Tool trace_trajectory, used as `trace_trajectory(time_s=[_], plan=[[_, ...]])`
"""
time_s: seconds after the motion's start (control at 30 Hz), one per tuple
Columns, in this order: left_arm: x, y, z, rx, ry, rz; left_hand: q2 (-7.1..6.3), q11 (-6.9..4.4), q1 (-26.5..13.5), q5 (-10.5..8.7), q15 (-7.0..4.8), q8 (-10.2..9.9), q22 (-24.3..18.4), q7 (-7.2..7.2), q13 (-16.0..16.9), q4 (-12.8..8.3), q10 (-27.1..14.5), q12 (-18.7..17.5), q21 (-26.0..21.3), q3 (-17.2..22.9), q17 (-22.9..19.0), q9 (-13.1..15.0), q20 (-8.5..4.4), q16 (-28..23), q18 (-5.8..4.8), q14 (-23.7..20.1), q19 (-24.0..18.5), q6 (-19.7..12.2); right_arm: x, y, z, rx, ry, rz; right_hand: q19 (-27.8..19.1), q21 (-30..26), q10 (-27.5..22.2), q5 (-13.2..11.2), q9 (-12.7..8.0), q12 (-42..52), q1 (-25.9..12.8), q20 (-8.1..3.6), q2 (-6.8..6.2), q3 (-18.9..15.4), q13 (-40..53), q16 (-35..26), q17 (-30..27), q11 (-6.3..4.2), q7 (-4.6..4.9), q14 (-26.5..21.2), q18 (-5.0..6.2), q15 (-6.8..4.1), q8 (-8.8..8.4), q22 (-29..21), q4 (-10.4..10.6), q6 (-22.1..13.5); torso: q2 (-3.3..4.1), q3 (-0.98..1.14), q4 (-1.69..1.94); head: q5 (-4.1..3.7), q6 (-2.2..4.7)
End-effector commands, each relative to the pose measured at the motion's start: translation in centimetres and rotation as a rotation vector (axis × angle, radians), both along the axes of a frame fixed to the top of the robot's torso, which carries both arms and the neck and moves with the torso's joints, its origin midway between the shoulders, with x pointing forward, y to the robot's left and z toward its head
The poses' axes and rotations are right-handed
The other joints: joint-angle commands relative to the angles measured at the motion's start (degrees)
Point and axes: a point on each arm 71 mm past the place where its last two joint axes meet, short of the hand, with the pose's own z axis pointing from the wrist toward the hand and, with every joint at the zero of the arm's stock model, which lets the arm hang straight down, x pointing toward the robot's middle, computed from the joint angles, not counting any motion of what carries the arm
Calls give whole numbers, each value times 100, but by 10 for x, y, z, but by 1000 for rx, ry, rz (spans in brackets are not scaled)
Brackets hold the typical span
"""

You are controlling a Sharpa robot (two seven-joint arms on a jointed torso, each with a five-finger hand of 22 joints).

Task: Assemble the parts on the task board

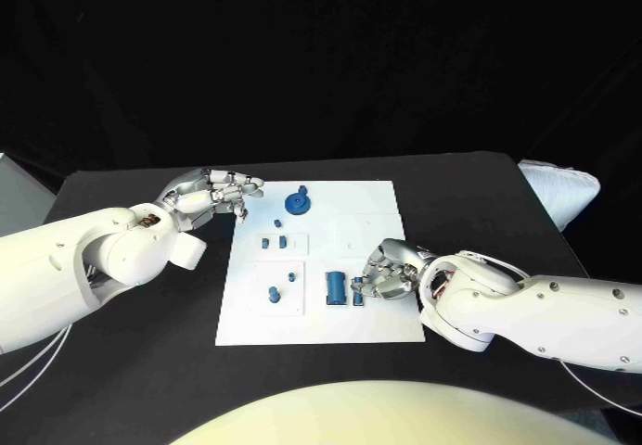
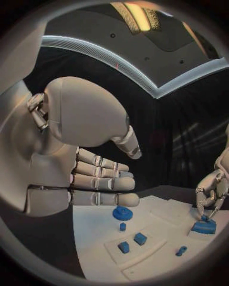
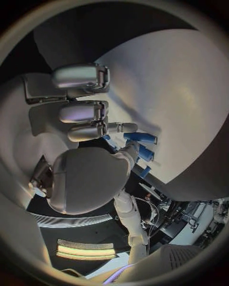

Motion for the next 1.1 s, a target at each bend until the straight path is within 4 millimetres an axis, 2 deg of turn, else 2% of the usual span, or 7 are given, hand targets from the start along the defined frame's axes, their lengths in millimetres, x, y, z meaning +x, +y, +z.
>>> trace_trajectory(time_s=[0.03, 0.6, 0.8, 0.83, 0.9, 1.03, 1.1], plan=[[-1, -2, 1, -10, 0, -20, 19, -7, 51, 3, -12, 24, 0, -4, 8, 38, -22, 24, -24, -8, 8, -5, 5, -17, 80, -34, -17, -40, -2, 2, -3, -34, 14, 38, 489, 20, 568, -28, -4, 17, -22, -30, 15, -38, 1465, 35, 1505, -53, -14, 608, -41, -47, -26, 1383, -22, -25, 1, 1, 1, 1, 1], [-1, -2, 1, -9, 1, -20, 19, -7, 51, 3, -12, 24, 0, -4, 8, 38, -22, 24, -24, -8, 8, -5, 5, -17, 80, -34, -17, -40, -3, 4, -4, -44, 20, 52, 488, 14, 566, -17, -1, 10, 16, -33, 18, -23, 1462, 35, 1505, -61, -21, 608, -40, -53, -23, 1382, -55, -29, -2, -2, 0, 1, 1], [-1, -2, 1, -9, 1, -20, 19, -7, 51, 3, -12, 24, 0, -4, 8, 38, -22, 24, -24, -8, 8, -5, 5, -17, 80, -34, -17, -40, -2, 2, 0, -23, -30, 36, 475, -40, 554, -68, -2, -25, -18, -35, -33, -68, 1448, 35, 1505, -51, -5, 608, -29, -50, -31, 1367, -48, -56, 3, 2, 4, 7, 1], [-1, -1, 1, -9, 1, -20, 19, -7, 51, 3, -12, 24, 0, -4, 8, 38, -22, 24, -24, -8, 8, -5, 5, -17, 80, -34, -17, -40, -2, 2, 2, -13, -46, 32, 474, -44, 550, -141, -2, -39, -29, -34, -62, -107, 1442, 35, 1505, -45, 1, 608, -29, -46, -32, 1367, -46, -68, 2, 4, 4, 9, 1], [-1, -1, 1, -8, 1, -19, 19, -7, 51, 3, -12, 24, 0, -4, 8, 38, -22, 24, -24, -8, 8, -5, 5, -17, 80, -34, -17, -40, -2, -1, 6, 25, -87, 24, 457, -116, 509, -307, -10, -159, 20, -26, -99, -204, 1393, -4, 1428, -23, 30, 590, -16, -31, -64, 1347, -65, -150, 2, 4, 5, 12, 1], [-1, 0, 1, -7, 1, -17, 19, -7, 51, 3, -12, 24, 0, -4, 8, 38, -22, 24, -24, -8, 8, -5, 5, -17, 80, -34, -17, -40, -2, -4, 12, 98, -145, 19, 419, -270, 442, -475, -112, -323, 294, 67, -104, -479, 1327, -32, 1378, 141, 226, 578, 10, 100, -335, 1307, -100, -617, 1, 3, -1, 19, 1], [-1, 0, 1, -7, 1, -17, 19, -7, 51, 3, -12, 24, 0, -4, 8, 38, -22, 24, -24, -8, 8, -5, 5, -17, 80, -34, -17, -40, -2, -6, 14, 127, -169, 23, 416, -286, 431, -523, -127, -345, 394, 101, -97, -566, 1319, -35, 1373, 177, 261, 577, 13, 135, -380, 1304, -112, -671, 2, 6, -6, 17, 1]])
